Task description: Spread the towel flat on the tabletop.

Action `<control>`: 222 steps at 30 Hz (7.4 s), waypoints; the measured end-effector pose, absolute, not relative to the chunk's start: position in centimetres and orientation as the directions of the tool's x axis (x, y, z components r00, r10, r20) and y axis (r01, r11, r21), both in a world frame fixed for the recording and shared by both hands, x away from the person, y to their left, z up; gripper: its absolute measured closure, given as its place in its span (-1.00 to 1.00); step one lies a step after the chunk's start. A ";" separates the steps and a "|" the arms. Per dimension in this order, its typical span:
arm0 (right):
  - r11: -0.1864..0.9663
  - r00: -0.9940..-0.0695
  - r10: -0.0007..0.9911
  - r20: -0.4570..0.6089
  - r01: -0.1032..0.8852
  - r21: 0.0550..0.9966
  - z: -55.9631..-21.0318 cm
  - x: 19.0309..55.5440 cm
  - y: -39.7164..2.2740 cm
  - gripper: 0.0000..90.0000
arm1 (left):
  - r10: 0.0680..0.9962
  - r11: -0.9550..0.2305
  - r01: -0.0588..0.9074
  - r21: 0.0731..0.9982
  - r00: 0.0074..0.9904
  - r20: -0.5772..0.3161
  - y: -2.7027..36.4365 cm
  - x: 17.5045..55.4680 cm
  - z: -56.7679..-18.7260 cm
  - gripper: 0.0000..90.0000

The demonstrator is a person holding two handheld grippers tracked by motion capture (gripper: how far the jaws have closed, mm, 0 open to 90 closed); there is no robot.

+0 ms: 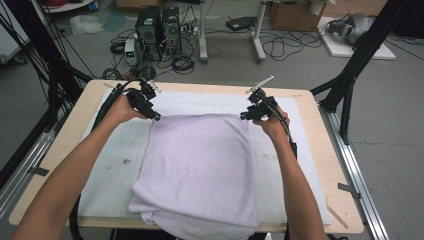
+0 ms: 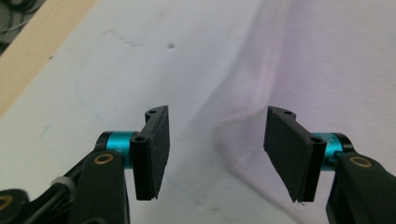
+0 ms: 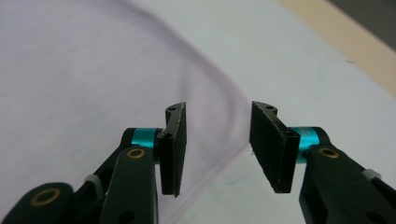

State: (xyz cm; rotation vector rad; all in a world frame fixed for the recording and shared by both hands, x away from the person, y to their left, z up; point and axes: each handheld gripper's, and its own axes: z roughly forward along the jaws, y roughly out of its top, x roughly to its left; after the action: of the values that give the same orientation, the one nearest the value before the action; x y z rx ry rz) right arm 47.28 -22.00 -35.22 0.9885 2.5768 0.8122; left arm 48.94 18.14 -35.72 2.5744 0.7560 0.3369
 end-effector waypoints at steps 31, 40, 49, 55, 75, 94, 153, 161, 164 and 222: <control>0.988 -0.997 0.058 0.042 0.063 0.138 -40.1 35.1 -18.0 0.11 | 0.078 -0.960 0.074 0.269 0.997 0.007 16.7 35.3 -40.7 0.09; 0.994 -0.998 0.055 0.012 0.055 0.098 -40.6 35.9 -17.8 0.83 | 0.160 -0.963 0.154 0.221 0.987 0.012 16.0 35.8 -40.6 0.75; 0.992 -0.997 0.072 -0.020 0.070 0.105 -39.9 35.7 -17.8 0.94 | 0.152 -0.964 0.131 0.230 0.985 0.077 15.8 35.6 -39.7 0.87; 0.957 -0.988 0.150 -0.033 0.137 0.256 -37.7 36.4 -19.5 0.94 | 0.244 -0.923 0.196 0.330 0.964 0.110 16.9 36.8 -37.6 0.87; 0.789 -0.724 0.564 -0.397 0.331 0.518 -34.1 42.5 -19.9 0.46 | 0.521 -0.818 0.341 0.464 0.780 0.345 17.1 44.9 -34.7 0.33; 0.990 -0.995 0.083 -0.054 0.076 0.118 -39.7 37.0 -17.4 0.27 | 0.094 -0.973 0.066 0.223 0.988 0.119 16.1 37.2 -40.2 0.25; 0.994 -0.994 0.068 -0.089 0.059 0.095 -40.6 34.6 -17.5 0.42 | 0.138 -0.976 0.119 0.180 0.985 0.099 15.6 36.1 -40.4 0.29; 0.990 -0.995 0.094 -0.021 0.091 0.103 -40.5 34.7 -17.6 0.95 | 0.148 -0.975 0.138 0.176 0.988 0.045 15.5 35.8 -40.5 0.89; 0.991 -0.995 0.092 -0.035 0.088 0.102 -40.3 34.6 -17.6 0.96 | 0.140 -0.978 0.127 0.168 0.988 0.070 15.3 35.5 -40.3 0.93; 0.987 -0.992 0.116 0.041 0.120 0.111 -40.6 37.9 -18.7 0.92 | 0.306 -0.934 0.302 0.193 0.952 -0.012 13.7 37.8 -40.5 0.68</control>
State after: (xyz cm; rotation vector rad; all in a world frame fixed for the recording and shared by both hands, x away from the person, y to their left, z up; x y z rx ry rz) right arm 37.86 -18.65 -40.62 0.1880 3.1655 0.1804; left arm 37.79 13.68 -40.54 2.9124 0.4580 0.0268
